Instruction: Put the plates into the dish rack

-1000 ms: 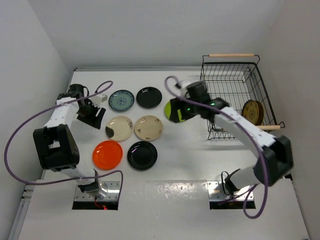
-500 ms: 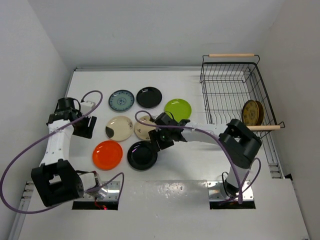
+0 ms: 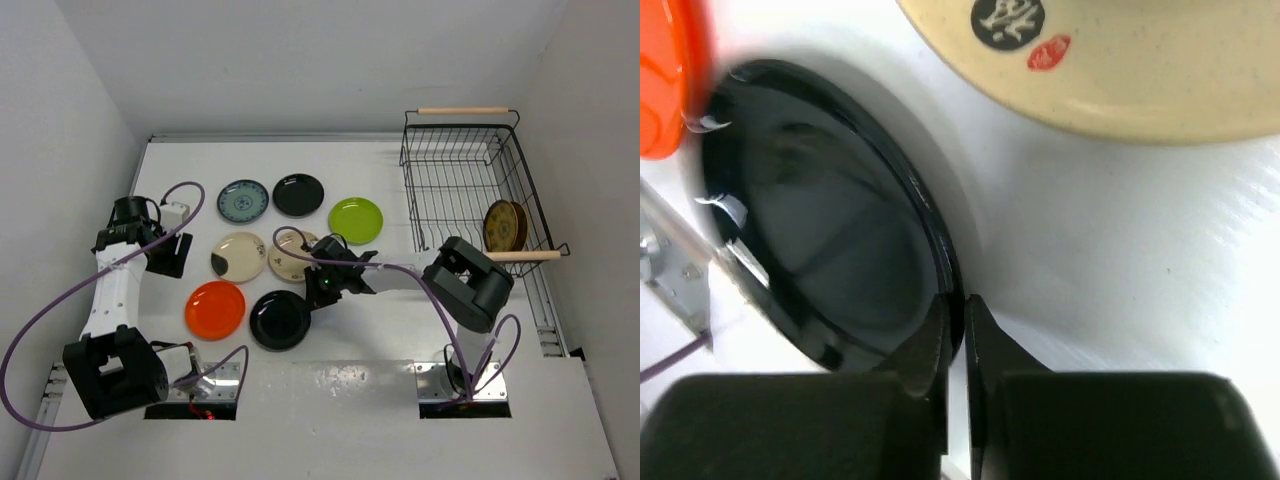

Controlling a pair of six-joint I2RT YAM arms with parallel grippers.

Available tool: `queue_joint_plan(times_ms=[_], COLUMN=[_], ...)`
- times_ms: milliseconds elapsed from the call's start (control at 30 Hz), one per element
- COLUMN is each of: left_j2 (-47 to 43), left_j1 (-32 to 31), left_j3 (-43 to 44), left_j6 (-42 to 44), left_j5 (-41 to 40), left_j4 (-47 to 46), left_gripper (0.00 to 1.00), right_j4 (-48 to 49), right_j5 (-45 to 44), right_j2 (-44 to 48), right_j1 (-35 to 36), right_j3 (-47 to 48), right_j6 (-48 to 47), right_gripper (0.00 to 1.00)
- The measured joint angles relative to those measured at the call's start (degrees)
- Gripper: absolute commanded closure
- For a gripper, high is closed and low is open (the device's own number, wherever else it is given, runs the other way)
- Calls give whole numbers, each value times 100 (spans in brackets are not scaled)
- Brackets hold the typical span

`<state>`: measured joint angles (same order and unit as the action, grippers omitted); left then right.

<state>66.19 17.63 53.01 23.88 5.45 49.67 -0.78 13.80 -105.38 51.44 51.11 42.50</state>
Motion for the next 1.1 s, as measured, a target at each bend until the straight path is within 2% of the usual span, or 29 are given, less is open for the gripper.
queue_joint_plan(times_ms=[167, 233, 367, 467, 533, 667, 800, 900, 1100], left_j2=[11, 79, 367, 651, 815, 1117, 1405, 1668, 2199], left_j1=[0, 0, 0, 0, 0, -9, -35, -70, -98], left_j3=[2, 52, 249, 494, 636, 866, 979, 1056, 1113], left_j6=[0, 2, 2, 2, 2, 4, 2, 2, 2], left_j5=[-2, 2, 24, 74, 98, 125, 136, 140, 146], left_j4=[2, 28, -11, -63, -144, -267, -374, -400, -463], left_gripper=[29, 29, 29, 29, 29, 29, 29, 29, 29], right_j4=[-356, -966, -1912, -2553, -2868, -3289, -3405, -3141, -2793], right_j5=[52, -55, -317, -699, -1174, -2623, -3956, -4546, -4881], right_j2=[505, 909, 1908, 2551, 2953, 3429, 3191, 2747, 2094], right_j1=[-28, -37, -308, -1025, -1753, -3152, -4463, -5121, -5582], right_j3=[-33, 179, 1211, 2299, 2857, 3250, 3230, 2911, 2157], right_j6=[-304, -671, -1401, -2026, -2544, -3615, -4684, -5276, -5932], right_gripper=[100, 100, 100, 100, 100, 100, 100, 100, 100])
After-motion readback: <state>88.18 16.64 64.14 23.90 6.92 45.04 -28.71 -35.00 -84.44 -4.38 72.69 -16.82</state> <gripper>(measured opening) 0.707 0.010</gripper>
